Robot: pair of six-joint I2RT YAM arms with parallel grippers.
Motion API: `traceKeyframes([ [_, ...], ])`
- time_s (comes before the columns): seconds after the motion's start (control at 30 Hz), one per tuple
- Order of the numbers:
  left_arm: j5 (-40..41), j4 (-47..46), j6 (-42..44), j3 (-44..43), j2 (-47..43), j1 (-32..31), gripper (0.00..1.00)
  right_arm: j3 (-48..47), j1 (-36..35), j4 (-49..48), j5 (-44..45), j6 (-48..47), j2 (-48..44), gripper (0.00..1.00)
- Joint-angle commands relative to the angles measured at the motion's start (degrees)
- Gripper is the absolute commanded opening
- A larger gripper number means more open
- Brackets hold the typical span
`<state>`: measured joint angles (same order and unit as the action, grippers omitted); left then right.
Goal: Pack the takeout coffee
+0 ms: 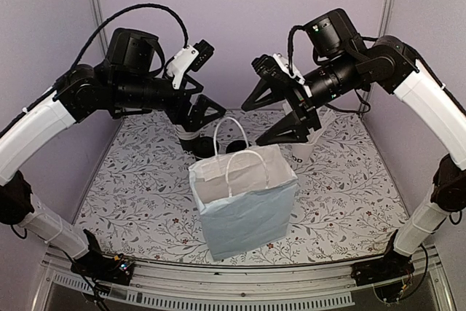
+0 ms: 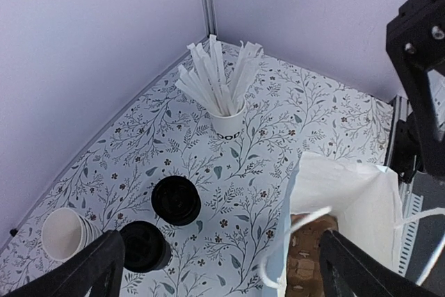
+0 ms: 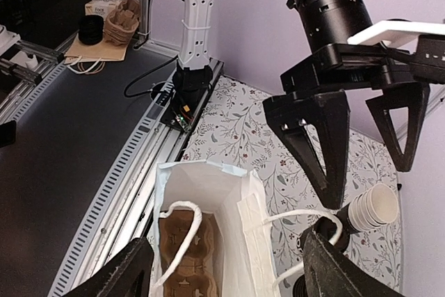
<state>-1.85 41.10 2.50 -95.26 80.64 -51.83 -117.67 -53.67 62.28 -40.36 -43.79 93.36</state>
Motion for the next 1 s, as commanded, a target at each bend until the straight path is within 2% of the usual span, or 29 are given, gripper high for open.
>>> traceKeyframes([
  [0.0, 0.2, 0.6, -0.7, 3.1, -4.2, 0.6, 1.0, 1.6, -0.3, 0.3, 3.7, -0.9, -4.4, 0.77],
  [0.1, -3.7, 2.1, -1.5, 5.7, -6.1, 0.5, 0.98, 5.9, 2.4, -1.9, 3.8, 0.1, -6.7, 0.78],
  [0.33, -9.2, 6.1, -2.4, 13.3, -7.8, 0.5, 0.9, 25.4, 18.0, -11.9, -2.2, 3.6, -15.5, 0.78],
  [0.5, -9.5, 6.2, -2.3, 12.8, -5.3, 0.6, 0.82, 38.5, 26.4, -19.4, -4.6, 6.5, -21.2, 0.77],
  [0.67, -9.1, 6.9, -0.8, 10.8, -1.6, 0.6, 0.74, 47.2, 32.9, -24.8, -6.5, 8.9, -25.3, 0.77],
  [0.77, -11.7, 6.9, -0.2, 10.5, 0.4, 0.6, 0.61, 51.4, 34.4, -27.3, -6.5, 9.8, -27.0, 0.77],
  [0.87, -13.5, 6.1, 0.0, 9.9, 2.3, 0.6, 0.42, 54.0, 34.8, -29.1, -6.8, 10.5, -27.5, 0.77],
  [0.97, -14.8, 5.3, -0.3, 9.2, 3.6, 0.6, 0.31, 54.7, 35.2, -29.8, -7.0, 10.7, -27.5, 0.77],
])
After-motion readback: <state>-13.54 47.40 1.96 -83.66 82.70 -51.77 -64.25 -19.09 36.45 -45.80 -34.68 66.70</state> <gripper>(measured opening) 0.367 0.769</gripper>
